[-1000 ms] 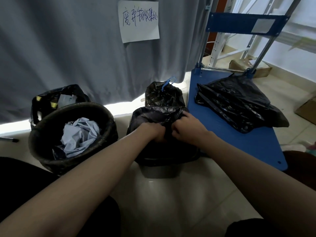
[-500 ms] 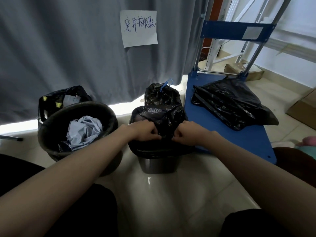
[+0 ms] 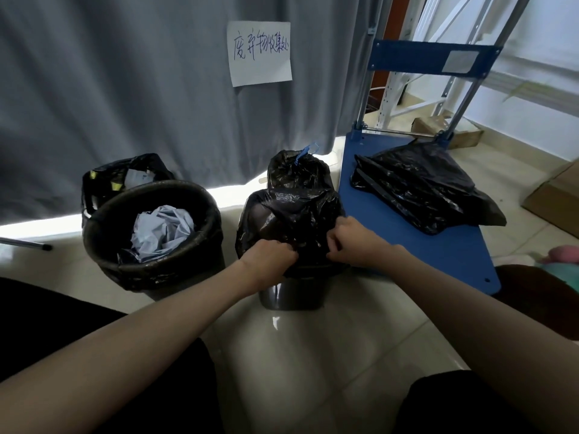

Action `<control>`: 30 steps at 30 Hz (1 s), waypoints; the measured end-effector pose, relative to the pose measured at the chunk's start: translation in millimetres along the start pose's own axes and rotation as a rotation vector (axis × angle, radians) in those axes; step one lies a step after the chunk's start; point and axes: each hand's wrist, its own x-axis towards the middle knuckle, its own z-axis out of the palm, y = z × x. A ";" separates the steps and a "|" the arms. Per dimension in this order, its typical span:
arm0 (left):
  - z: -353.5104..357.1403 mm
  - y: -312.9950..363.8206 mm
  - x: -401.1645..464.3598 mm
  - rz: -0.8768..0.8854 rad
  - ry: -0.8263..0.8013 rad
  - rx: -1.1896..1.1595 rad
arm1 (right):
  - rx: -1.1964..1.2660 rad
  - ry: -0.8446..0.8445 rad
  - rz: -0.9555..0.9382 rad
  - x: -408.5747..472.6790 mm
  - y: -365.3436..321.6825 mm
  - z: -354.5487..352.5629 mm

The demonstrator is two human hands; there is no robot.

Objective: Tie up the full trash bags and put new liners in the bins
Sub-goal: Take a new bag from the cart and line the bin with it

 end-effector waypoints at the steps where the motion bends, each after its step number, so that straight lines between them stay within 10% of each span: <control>1: 0.3 1.0 0.1 -0.012 0.007 -0.007 | -0.002 0.092 0.052 -0.6 1.1 1.0; 8: -25.4 -41.9 -1.1 -0.464 0.275 -0.360 | 0.287 0.046 0.456 9.1 10.8 4.4; 12: -19.2 -61.1 -10.3 -0.708 0.046 -0.412 | 0.428 0.029 0.490 15.7 6.2 6.5; 23: -21.7 -57.0 2.9 -0.767 -0.061 -0.454 | 0.344 0.041 0.509 31.5 1.7 16.5; 30: -25.9 -85.0 -11.7 -0.786 0.217 -0.211 | 0.296 0.071 0.469 37.6 1.9 20.8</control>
